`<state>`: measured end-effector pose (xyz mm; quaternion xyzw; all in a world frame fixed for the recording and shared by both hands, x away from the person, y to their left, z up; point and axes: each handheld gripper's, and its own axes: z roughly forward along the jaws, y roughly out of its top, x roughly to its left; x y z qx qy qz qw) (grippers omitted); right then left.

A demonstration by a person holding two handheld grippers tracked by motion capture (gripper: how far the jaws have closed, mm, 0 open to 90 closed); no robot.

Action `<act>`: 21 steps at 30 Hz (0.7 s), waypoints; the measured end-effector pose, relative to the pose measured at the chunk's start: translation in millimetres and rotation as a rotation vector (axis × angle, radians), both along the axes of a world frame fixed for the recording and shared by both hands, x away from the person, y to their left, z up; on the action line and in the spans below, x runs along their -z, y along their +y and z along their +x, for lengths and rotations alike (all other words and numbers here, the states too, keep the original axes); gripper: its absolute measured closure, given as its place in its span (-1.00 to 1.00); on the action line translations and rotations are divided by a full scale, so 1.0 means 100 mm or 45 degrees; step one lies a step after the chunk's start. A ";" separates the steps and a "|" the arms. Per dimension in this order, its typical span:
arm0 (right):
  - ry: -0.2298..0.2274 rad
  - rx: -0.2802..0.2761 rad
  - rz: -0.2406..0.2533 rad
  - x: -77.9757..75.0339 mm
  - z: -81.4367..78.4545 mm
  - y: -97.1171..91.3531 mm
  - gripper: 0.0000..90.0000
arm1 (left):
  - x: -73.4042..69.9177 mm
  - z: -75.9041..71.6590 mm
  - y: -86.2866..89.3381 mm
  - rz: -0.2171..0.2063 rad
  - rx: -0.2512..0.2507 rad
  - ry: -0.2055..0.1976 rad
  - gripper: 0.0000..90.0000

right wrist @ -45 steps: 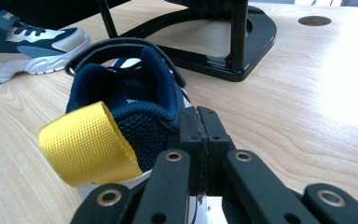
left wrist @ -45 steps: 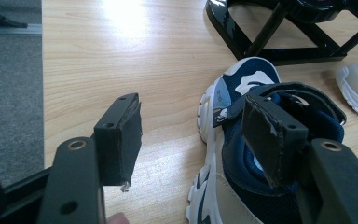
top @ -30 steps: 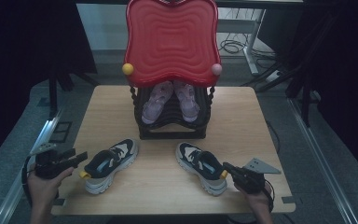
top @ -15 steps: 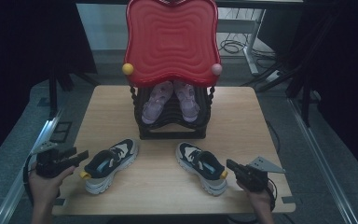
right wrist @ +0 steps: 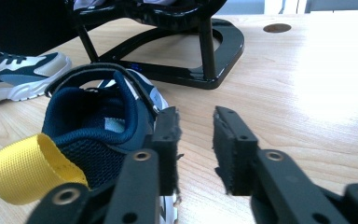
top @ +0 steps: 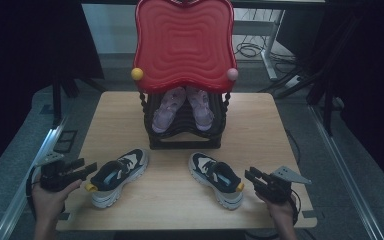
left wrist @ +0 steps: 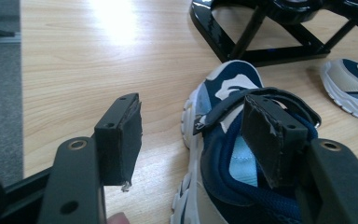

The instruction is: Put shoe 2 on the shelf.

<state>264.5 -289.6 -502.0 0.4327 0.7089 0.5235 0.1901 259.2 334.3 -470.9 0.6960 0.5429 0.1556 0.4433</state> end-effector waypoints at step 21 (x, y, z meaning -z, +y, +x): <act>0.046 0.016 0.001 0.02 0.02 -0.01 0.38 | 0.12 0.21 -0.14 -0.033 0.241 0.080 0.06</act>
